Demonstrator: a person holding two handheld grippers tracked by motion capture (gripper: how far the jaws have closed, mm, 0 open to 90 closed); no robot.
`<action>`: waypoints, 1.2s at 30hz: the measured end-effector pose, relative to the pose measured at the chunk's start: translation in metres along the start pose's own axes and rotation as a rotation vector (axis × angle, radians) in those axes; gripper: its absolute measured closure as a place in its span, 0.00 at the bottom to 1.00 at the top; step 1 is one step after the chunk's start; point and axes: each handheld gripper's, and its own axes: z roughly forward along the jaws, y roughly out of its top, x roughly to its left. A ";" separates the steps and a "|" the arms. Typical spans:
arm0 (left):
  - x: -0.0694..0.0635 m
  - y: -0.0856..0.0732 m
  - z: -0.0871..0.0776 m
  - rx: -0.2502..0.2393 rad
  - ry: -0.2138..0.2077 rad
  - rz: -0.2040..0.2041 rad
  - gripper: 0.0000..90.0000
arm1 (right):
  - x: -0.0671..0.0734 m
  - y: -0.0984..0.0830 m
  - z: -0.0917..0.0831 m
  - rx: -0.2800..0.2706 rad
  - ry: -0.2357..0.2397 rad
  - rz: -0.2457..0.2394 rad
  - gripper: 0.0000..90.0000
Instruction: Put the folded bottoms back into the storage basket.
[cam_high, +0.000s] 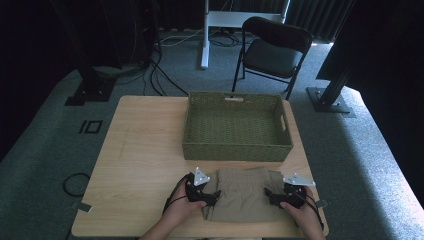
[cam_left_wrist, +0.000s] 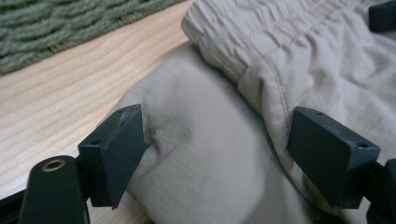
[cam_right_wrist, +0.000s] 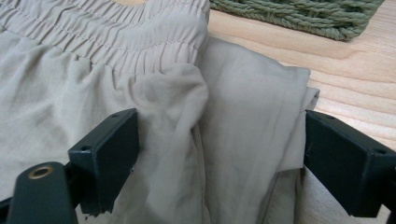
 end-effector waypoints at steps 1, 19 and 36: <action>0.000 -0.001 0.001 0.008 -0.001 -0.002 0.22 | 0.000 0.000 0.000 0.000 0.000 0.002 0.14; -0.009 0.001 0.014 0.025 0.008 0.115 0.16 | 0.004 0.000 0.002 0.003 -0.012 -0.012 0.14; 0.001 0.012 0.020 -0.013 -0.116 0.053 0.82 | 0.015 0.007 -0.003 0.026 0.120 0.002 0.87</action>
